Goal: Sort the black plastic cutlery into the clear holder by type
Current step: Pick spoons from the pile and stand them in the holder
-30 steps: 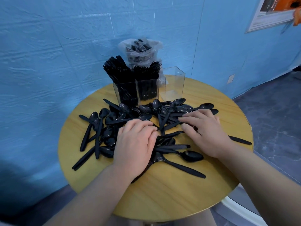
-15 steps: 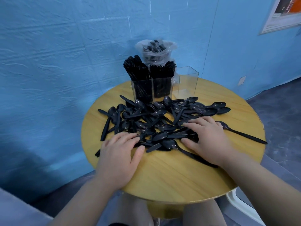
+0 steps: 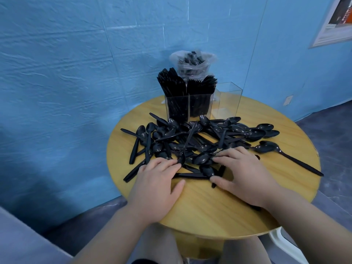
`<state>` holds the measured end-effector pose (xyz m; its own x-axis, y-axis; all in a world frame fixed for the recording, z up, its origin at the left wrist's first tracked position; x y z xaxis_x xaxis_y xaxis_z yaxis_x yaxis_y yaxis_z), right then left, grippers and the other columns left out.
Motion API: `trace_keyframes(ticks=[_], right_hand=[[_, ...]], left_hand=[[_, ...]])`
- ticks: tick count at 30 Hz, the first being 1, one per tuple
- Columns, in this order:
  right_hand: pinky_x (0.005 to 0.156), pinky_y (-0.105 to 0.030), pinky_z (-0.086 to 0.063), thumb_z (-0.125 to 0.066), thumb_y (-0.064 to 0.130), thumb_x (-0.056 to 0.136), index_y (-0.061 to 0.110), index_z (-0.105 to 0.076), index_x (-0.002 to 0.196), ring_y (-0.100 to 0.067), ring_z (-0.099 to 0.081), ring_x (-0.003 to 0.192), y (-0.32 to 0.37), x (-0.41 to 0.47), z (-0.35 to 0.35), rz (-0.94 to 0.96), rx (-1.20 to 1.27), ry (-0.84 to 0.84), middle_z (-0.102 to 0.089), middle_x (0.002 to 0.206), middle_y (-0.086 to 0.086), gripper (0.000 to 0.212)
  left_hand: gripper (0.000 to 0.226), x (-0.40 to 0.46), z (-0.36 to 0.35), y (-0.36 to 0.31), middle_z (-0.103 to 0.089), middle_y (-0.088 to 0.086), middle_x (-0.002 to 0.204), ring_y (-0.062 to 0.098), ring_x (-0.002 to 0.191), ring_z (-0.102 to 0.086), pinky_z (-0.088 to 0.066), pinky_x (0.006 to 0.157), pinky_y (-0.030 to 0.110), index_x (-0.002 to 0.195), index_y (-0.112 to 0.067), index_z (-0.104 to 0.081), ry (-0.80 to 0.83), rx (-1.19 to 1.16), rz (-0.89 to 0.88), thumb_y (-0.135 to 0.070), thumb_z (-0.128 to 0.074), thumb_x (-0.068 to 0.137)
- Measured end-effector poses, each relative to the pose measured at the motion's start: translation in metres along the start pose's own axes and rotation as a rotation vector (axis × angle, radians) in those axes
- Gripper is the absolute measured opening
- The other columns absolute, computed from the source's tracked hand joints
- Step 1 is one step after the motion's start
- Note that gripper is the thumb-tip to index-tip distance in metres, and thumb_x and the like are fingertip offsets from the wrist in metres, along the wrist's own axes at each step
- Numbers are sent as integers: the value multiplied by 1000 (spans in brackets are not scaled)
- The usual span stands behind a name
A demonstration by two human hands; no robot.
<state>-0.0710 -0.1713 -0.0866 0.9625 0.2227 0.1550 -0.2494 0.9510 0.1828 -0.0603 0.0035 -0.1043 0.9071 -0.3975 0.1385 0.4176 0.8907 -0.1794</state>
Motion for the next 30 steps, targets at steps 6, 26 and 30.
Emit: trace_keyframes(ticks=[6, 26, 30], right_hand=[[99, -25, -36, -49, 46, 93, 30, -49, 135, -10, -39, 118, -9, 9, 2, -64, -17, -51, -49, 130, 12, 45], [91, -27, -43, -52, 31, 95, 24, -60, 125, -14, -51, 109, -17, 3, 8, -111, 106, -115, -59, 113, 5, 32], [87, -25, -43, -53, 28, 95, 22, -61, 124, -15, -54, 106, -16, 1, 12, -108, 116, -166, -63, 111, 5, 30]], left_hand=[[40, -2, 5, -1, -45, -22, 139, 6, 129, -33, -25, 106, 31, 137, -37, -47, -82, -72, -8, -38, -42, 97], [23, 4, 16, -19, -61, -11, 98, 8, 80, -58, -46, 90, 34, 113, -29, -69, -218, -85, -53, -28, -59, 92], [17, 3, 20, -17, -64, -11, 79, 9, 71, -61, -50, 67, 29, 94, -27, -75, -309, -64, -59, -22, -75, 78]])
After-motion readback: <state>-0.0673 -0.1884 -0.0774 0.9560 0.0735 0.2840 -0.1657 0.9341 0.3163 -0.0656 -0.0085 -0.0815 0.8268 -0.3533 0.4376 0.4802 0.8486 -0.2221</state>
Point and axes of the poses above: each hand's wrist, its own x-axis towards the middle knuckle, its own z-axis out of the back of the hand, y = z × x, the point moved 9 cm from there along x, towards the middle knuckle
